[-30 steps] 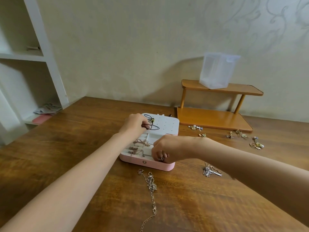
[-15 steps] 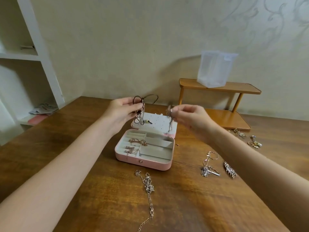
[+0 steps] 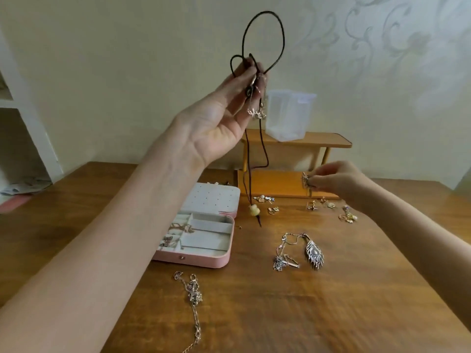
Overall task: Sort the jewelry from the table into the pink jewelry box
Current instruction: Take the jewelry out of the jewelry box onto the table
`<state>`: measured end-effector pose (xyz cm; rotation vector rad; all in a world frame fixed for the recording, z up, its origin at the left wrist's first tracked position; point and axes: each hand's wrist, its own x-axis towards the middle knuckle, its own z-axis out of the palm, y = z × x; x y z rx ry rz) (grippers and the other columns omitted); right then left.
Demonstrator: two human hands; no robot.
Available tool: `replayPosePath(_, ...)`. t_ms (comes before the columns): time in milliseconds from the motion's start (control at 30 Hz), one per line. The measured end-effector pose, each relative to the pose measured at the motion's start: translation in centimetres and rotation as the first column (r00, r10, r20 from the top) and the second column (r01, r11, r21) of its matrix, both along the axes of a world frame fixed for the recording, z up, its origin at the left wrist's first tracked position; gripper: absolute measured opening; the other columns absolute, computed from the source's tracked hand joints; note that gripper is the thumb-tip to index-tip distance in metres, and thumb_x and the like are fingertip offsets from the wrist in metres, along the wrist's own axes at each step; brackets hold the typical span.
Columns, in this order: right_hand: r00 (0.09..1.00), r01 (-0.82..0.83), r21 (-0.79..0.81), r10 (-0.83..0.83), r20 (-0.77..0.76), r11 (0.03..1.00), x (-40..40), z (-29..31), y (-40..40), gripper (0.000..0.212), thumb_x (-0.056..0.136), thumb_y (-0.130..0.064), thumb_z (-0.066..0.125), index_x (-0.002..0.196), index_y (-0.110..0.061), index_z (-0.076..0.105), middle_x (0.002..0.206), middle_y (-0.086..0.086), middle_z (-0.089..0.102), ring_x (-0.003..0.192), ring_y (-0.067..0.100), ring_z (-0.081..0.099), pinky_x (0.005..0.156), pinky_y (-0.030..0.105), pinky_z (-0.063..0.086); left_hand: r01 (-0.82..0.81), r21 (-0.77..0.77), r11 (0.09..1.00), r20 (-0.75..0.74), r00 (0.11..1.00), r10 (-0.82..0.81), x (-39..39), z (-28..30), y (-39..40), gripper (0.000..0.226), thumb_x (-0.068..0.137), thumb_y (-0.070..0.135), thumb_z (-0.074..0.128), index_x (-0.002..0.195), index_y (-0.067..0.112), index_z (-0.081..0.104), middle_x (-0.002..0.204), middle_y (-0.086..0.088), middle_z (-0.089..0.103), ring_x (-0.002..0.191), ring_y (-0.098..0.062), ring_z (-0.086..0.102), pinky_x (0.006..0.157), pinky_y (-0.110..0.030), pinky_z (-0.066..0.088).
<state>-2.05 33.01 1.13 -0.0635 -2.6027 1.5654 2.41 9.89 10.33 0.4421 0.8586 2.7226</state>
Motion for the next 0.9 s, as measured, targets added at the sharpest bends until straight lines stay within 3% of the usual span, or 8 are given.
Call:
replayPosePath(100,0.999,0.054,0.111,-0.054,-0.001,0.992,0.8,-1.5,2.5,0.010,0.080,0.007,0.063,0.073,-0.001,0.064,0.074,0.016,0.062,0.066,0.020,0.058,0.071,0.028,0.050,0.026,-0.078,0.997,0.012,1.000,-0.025,0.5,-1.1,1.1,0.019,0.069,-0.002,0.062,0.088,-0.002,0.063,0.084,-0.013,0.066,0.062,-0.017,0.066,0.056,-0.019,0.056)
replayPosePath(267,0.995,0.095,0.383,-0.104,0.004,0.919,2.5,-3.2,5.0,0.006,0.078,0.003,0.067,0.078,-0.003,0.066,0.074,0.010,0.066,0.062,0.013,0.061,0.054,0.017,0.046,-0.162,-0.432,0.887,0.027,0.981,0.193,-0.7,-7.0,2.4,0.010,0.084,-0.004,0.057,0.087,0.003,0.063,0.080,-0.009,0.067,0.062,-0.011,0.067,0.063,-0.018,0.056)
replayPosePath(333,0.996,0.077,0.543,-0.087,-0.008,0.836,3.0,-4.0,5.2,0.006,0.077,0.002,0.068,0.079,-0.003,0.067,0.077,0.013,0.068,0.065,0.018,0.061,0.055,0.020,0.048,-0.223,-0.683,0.696,-0.088,0.971,0.224,-0.8,-10.1,3.0,0.014,0.083,-0.004,0.060,0.090,0.008,0.064,0.085,-0.007,0.067,0.072,-0.014,0.066,0.072,-0.024,0.056)
replayPosePath(433,0.998,0.070,0.730,-0.047,-0.051,0.679,3.3,-5.6,5.1,0.011,0.078,0.003,0.060,0.085,-0.002,0.068,0.088,0.015,0.068,0.081,0.027,0.061,0.066,0.028,0.045,-0.422,-0.890,0.174,-0.404,0.906,0.130,-0.4,-13.9,3.4,0.016,0.079,0.004,0.069,0.080,0.020,0.069,0.081,0.004,0.067,0.082,-0.014,0.061,0.077,-0.027,0.049)
replayPosePath(533,1.000,0.001,0.832,0.010,-0.008,0.555,3.6,-7.1,4.4,0.016,0.083,0.001,0.056,0.095,-0.004,0.065,0.098,0.014,0.065,0.095,0.032,0.060,0.069,0.030,0.042,-0.539,-0.820,-0.192,-0.520,0.842,-0.143,0.7,-16.2,3.4,0.012,0.083,0.010,0.066,0.088,0.017,0.073,0.091,0.005,0.068,0.089,-0.009,0.057,0.085,-0.024,0.045)
replayPosePath(667,0.994,-0.102,0.934,-0.009,0.111,0.343,3.9,-6.9,3.1,0.020,0.087,-0.002,0.053,0.104,-0.009,0.061,0.107,0.010,0.062,0.097,0.029,0.061,0.072,0.034,0.048,-0.615,-0.625,-0.480,-0.454,0.787,-0.418,2.7,-18.1,3.2,0.027,0.093,0.007,0.049,0.113,0.015,0.063,0.115,-0.003,0.062,0.105,-0.020,0.055,0.088,-0.031,0.047)
replayPosePath(767,1.000,-0.012,0.953,0.021,0.006,0.302,3.7,-4.7,0.6,0.022,0.087,0.000,0.051,0.101,-0.010,0.064,0.099,0.008,0.064,0.088,0.026,0.063,0.069,0.032,0.050,-0.632,-0.618,-0.467,-0.452,0.772,-0.447,4.3,-17.5,1.9,0.033,0.095,0.018,0.048,0.127,0.024,0.054,0.124,0.003,0.056,0.111,-0.019,0.053,0.088,-0.033,0.046)
replayPosePath(900,0.934,-0.165,0.787,0.350,-0.068,0.594,2.7,-3.0,-6.4,0.021,0.091,-0.006,0.053,0.101,-0.010,0.071,0.098,0.005,0.070,0.085,0.017,0.064,0.080,0.026,0.052,-0.547,-0.795,-0.263,-0.518,0.837,-0.178,4.3,-14.5,-2.2,0.031,0.092,0.021,0.055,0.120,0.032,0.059,0.117,0.012,0.060,0.103,-0.009,0.057,0.082,-0.023,0.048)
